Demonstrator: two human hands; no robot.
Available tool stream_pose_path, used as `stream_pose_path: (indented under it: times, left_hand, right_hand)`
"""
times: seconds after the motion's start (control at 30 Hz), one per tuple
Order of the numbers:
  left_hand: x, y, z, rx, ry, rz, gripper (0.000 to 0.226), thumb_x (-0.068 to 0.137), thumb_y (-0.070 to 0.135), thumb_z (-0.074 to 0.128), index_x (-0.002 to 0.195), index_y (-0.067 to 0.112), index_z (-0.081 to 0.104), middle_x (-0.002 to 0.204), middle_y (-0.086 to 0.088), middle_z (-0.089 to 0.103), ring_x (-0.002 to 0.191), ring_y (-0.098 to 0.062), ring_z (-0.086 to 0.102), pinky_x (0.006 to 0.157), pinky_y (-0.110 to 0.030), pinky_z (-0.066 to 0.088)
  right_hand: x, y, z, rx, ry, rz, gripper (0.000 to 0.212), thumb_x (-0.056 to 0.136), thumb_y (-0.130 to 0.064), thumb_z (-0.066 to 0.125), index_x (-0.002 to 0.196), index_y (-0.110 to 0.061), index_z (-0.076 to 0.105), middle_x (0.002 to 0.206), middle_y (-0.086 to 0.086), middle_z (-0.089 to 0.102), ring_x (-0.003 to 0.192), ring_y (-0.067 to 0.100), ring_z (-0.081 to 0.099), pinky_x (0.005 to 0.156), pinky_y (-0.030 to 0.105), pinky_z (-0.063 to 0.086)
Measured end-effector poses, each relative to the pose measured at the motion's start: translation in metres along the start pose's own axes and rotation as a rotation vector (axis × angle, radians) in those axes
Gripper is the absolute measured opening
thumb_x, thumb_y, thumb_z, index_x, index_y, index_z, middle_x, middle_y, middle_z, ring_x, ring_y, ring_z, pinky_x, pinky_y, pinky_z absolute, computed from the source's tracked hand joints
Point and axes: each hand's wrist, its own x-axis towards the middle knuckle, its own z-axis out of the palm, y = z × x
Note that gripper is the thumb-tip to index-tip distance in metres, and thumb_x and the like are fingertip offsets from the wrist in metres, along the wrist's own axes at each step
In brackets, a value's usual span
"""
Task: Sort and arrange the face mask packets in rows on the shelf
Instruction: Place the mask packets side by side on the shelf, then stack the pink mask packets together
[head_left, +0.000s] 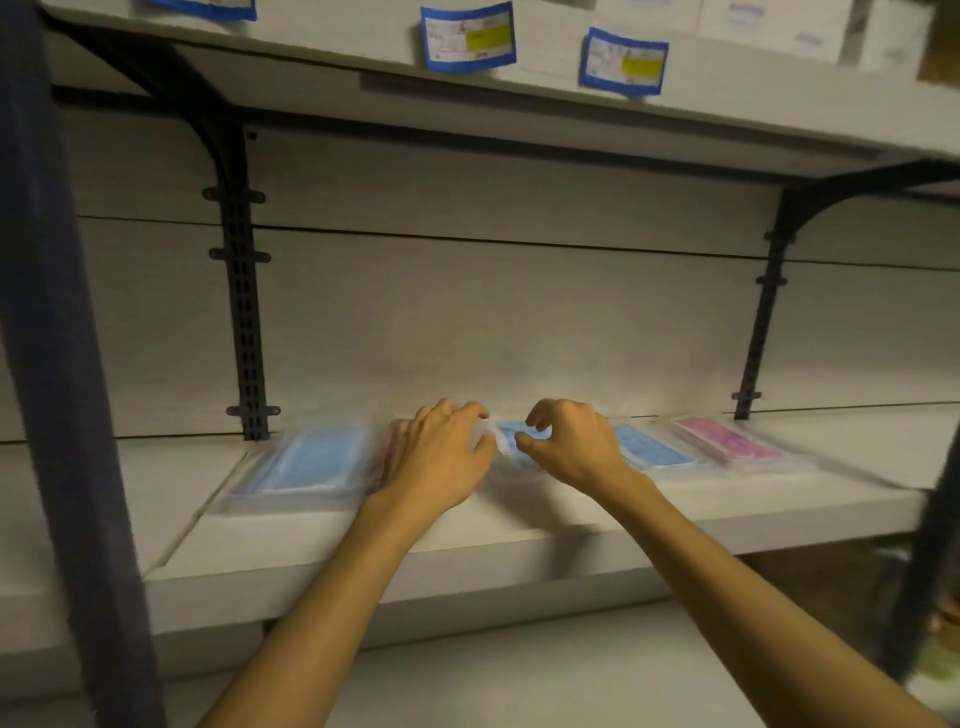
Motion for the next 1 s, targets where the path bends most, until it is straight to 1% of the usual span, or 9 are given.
stream_pose_path:
  times: [0.17, 0.33, 0.5, 0.6, 0.73, 0.8, 0.87, 0.9, 1.0]
  left_hand:
    - [0.031, 0.077, 0.044, -0.003, 0.003, 0.011, 0.036, 0.098, 0.045, 0.044, 0.132, 0.035, 0.053, 0.132, 0.002, 0.056, 0.123, -0.023, 0.050, 0.102, -0.038, 0.036]
    - [0.067, 0.152, 0.093, 0.038, 0.052, -0.035, 0.036, 0.098, 0.046, 0.044, 0.131, 0.035, 0.054, 0.135, 0.002, 0.056, 0.123, -0.024, 0.051, 0.100, -0.039, 0.037]
    - [0.100, 0.232, 0.144, 0.062, -0.029, -0.092, 0.037, 0.096, 0.047, 0.046, 0.129, 0.034, 0.056, 0.131, 0.001, 0.057, 0.123, -0.025, 0.050, 0.098, -0.039, 0.036]
    - [0.120, 0.271, 0.168, 0.087, -0.047, -0.107, 0.039, 0.092, 0.046, 0.049, 0.128, 0.032, 0.059, 0.128, -0.001, 0.059, 0.122, -0.027, 0.051, 0.098, -0.039, 0.037]
    - [0.142, 0.299, 0.199, 0.011, -0.146, -0.154, 0.039, 0.089, 0.036, 0.056, 0.125, 0.021, 0.063, 0.125, -0.011, 0.062, 0.118, -0.033, 0.055, 0.095, -0.035, 0.046]
    - [0.150, 0.307, 0.210, 0.005, -0.203, -0.193, 0.039, 0.087, 0.031, 0.059, 0.123, 0.016, 0.063, 0.124, -0.016, 0.062, 0.116, -0.036, 0.056, 0.093, -0.035, 0.049]
    - [0.157, 0.312, 0.219, 0.031, -0.247, -0.225, 0.043, 0.085, 0.033, 0.060, 0.124, 0.013, 0.061, 0.124, -0.018, 0.060, 0.114, -0.037, 0.056, 0.092, -0.038, 0.051]
    - [0.160, 0.314, 0.223, 0.047, -0.265, -0.239, 0.047, 0.084, 0.035, 0.060, 0.125, 0.012, 0.060, 0.123, -0.018, 0.060, 0.114, -0.037, 0.056, 0.091, -0.039, 0.051]
    - [0.167, 0.314, 0.235, 0.074, -0.283, -0.281, 0.051, 0.082, 0.041, 0.062, 0.123, 0.011, 0.059, 0.121, -0.017, 0.060, 0.112, -0.037, 0.057, 0.087, -0.037, 0.051]
  right_hand:
    - [0.010, 0.093, -0.029, -0.002, -0.009, -0.017, 0.031, 0.083, -0.040, 0.066, 0.107, -0.022, 0.072, 0.105, -0.005, 0.073, 0.096, 0.019, 0.066, 0.081, 0.031, 0.051]
    - [0.034, 0.189, -0.058, 0.019, -0.041, -0.048, 0.029, 0.083, -0.036, 0.066, 0.108, -0.022, 0.072, 0.107, -0.005, 0.073, 0.096, 0.020, 0.067, 0.084, 0.036, 0.055]
    - [0.051, 0.283, -0.080, 0.019, -0.088, -0.058, 0.022, 0.082, -0.031, 0.064, 0.101, -0.025, 0.071, 0.099, -0.006, 0.073, 0.093, 0.022, 0.066, 0.077, 0.033, 0.053]
    - [0.065, 0.327, -0.090, 0.014, -0.117, -0.041, 0.023, 0.083, -0.029, 0.065, 0.105, -0.024, 0.071, 0.100, -0.005, 0.073, 0.095, 0.022, 0.066, 0.078, 0.033, 0.054]
    - [0.080, 0.370, -0.095, 0.007, -0.153, 0.062, 0.031, 0.078, -0.039, 0.070, 0.107, -0.027, 0.068, 0.110, 0.000, 0.070, 0.099, 0.024, 0.065, 0.082, 0.039, 0.056]
    - [0.084, 0.384, -0.093, -0.014, -0.174, 0.109, 0.044, 0.076, -0.049, 0.071, 0.112, -0.025, 0.066, 0.119, 0.003, 0.064, 0.106, 0.026, 0.062, 0.084, 0.038, 0.054]
    - [0.086, 0.395, -0.089, -0.038, -0.233, 0.183, 0.061, 0.069, -0.060, 0.072, 0.115, -0.022, 0.063, 0.125, 0.006, 0.059, 0.110, 0.028, 0.059, 0.087, 0.038, 0.053]
    - [0.087, 0.399, -0.087, -0.053, -0.275, 0.228, 0.066, 0.064, -0.065, 0.072, 0.112, -0.021, 0.062, 0.123, 0.006, 0.059, 0.109, 0.028, 0.059, 0.086, 0.037, 0.053]
    - [0.088, 0.410, -0.082, -0.041, -0.361, 0.352, 0.063, 0.057, -0.073, 0.074, 0.087, -0.020, 0.058, 0.103, 0.002, 0.064, 0.094, 0.025, 0.061, 0.073, 0.031, 0.049]
